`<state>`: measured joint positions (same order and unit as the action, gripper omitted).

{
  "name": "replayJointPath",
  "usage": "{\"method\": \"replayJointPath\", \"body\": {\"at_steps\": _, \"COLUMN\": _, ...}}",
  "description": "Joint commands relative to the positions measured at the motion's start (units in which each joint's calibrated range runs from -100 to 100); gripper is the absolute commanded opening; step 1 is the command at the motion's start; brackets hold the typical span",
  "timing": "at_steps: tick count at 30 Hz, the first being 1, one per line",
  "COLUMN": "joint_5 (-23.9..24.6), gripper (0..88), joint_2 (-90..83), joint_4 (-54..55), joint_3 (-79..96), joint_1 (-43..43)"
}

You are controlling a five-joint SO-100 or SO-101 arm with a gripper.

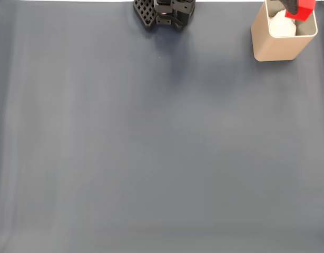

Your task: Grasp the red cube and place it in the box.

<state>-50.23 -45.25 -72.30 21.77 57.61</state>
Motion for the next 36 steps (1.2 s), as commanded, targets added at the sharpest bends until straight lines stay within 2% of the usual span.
{"method": "replayJointPath", "body": {"at_steps": 1, "joint_5": -0.54, "gripper": 1.1, "joint_2": -0.31, "joint_4": 1.68, "joint_3": -0.34, "joint_1": 0.79}}
{"method": "replayJointPath", "body": {"at_steps": 36, "joint_5": -0.39, "gripper": 3.3, "joint_2": -0.66, "joint_4": 7.01, "joint_3": 5.67, "joint_1": 2.28}}
